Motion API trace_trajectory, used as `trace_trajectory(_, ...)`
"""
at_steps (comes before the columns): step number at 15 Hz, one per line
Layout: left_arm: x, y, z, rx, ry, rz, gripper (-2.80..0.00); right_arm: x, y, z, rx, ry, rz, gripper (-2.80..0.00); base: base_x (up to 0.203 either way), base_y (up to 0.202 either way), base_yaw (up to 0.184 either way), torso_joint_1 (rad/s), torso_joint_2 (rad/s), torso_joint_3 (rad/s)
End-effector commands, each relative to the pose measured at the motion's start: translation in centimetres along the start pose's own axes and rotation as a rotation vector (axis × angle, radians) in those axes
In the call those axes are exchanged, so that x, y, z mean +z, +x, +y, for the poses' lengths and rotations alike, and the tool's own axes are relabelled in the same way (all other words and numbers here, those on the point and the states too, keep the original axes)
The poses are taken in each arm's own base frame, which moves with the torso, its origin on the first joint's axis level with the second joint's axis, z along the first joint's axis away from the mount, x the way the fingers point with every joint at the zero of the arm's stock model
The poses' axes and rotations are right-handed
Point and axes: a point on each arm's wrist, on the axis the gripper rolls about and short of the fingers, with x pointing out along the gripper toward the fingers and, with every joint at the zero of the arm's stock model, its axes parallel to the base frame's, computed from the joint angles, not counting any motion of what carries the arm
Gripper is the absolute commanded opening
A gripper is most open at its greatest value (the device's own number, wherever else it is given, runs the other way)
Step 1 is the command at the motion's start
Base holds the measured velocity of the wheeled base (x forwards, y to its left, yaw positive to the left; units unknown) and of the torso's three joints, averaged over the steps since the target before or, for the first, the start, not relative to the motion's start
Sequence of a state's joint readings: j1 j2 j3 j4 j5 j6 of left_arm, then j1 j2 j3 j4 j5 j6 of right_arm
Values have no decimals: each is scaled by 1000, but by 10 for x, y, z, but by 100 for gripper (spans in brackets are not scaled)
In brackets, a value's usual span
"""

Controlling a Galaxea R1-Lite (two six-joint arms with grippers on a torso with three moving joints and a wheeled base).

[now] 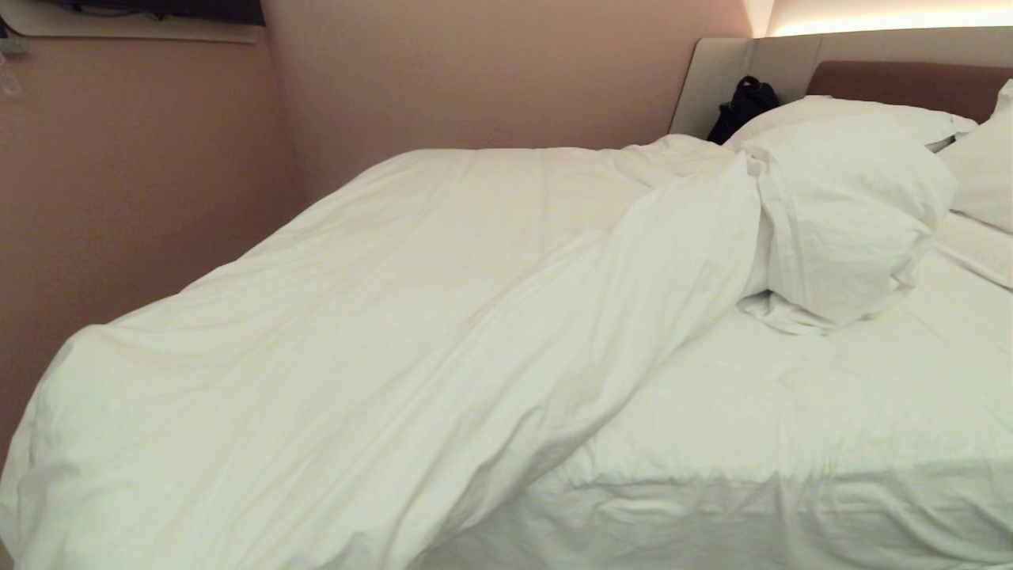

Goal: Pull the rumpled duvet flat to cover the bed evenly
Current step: Flatten the corners of the folded blanket

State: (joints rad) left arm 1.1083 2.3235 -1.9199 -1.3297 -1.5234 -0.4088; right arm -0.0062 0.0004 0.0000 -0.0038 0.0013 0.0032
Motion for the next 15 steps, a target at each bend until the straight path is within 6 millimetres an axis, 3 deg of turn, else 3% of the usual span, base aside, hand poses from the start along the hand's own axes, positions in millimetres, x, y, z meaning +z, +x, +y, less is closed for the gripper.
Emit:
trace_trajectory(1,27,31,-14,-78,30,-41,-280,0,0,0,0,0,-1,-280,0,0,0,0,0,0)
trace_trajectory(2,31,44,-17,-95,-28,-63,-280,0,0,0,0,0,-1,-280,0,0,0,0,0,0)
trace_trajectory(5,64,50,-24,-111,-14,-80,-280,0,0,0,0,0,-1,-280,0,0,0,0,0,0)
trace_trajectory(10,131,46,-40,-119,-17,-89,-280,0,0,0,0,0,-1,-280,0,0,0,0,0,0)
trace_trajectory(15,172,43,-55,-122,41,-97,-280,0,0,0,0,0,-1,-280,0,0,0,0,0,0)
